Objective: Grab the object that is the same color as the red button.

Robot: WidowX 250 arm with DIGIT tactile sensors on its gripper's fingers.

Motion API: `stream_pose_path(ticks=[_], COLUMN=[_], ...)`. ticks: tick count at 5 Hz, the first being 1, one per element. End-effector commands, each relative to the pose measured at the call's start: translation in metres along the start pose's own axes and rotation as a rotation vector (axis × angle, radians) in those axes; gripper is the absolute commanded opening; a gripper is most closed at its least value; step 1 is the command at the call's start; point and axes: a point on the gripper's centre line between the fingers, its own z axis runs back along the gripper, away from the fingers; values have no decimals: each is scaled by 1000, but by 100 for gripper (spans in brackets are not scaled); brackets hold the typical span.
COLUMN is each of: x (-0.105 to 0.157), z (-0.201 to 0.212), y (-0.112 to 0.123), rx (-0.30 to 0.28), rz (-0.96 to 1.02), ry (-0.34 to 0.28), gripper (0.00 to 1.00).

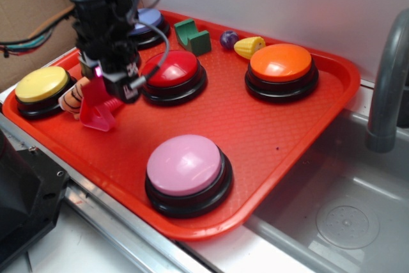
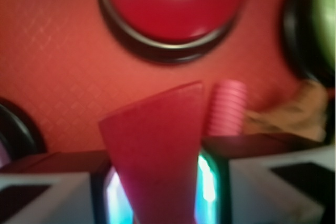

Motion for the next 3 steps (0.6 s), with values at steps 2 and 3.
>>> stream_pose_path(ticks=[2, 3], x=[-13, -13], z=[69, 69], y=[-5, -3], rx=[-52, -31], rz=[-2, 38], ry=[-76, -50], gripper=[0, 0])
